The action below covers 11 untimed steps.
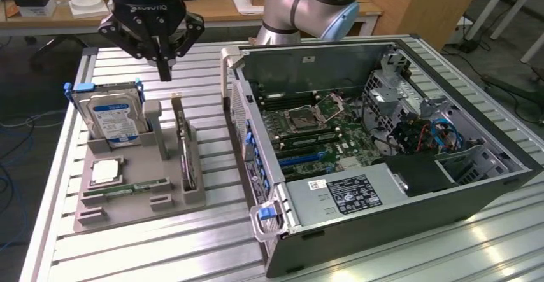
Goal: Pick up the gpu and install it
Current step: 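Reach for the gpu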
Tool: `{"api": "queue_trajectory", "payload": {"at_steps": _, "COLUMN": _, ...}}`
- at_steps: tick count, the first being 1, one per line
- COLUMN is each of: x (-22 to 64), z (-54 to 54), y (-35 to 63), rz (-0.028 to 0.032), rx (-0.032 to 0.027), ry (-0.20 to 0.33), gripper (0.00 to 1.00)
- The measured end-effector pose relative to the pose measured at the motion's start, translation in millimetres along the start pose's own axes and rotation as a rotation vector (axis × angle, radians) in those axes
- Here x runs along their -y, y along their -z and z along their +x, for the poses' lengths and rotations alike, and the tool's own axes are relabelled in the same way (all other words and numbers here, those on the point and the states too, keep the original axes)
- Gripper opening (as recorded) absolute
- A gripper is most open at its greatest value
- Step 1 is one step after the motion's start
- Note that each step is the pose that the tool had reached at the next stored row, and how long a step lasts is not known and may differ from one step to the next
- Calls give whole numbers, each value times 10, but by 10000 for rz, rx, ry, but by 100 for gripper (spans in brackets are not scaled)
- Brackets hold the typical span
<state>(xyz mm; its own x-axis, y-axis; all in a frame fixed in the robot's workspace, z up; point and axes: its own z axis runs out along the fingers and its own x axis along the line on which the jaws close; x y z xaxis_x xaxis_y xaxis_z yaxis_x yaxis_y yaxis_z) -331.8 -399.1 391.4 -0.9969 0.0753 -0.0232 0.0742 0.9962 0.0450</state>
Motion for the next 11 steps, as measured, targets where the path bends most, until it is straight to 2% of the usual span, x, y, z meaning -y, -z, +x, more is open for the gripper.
{"api": "queue_trajectory", "payload": {"at_steps": 11, "x": 10, "z": 92, "y": 1, "rz": 0, "rx": 0, "ry": 0, "gripper": 10}}
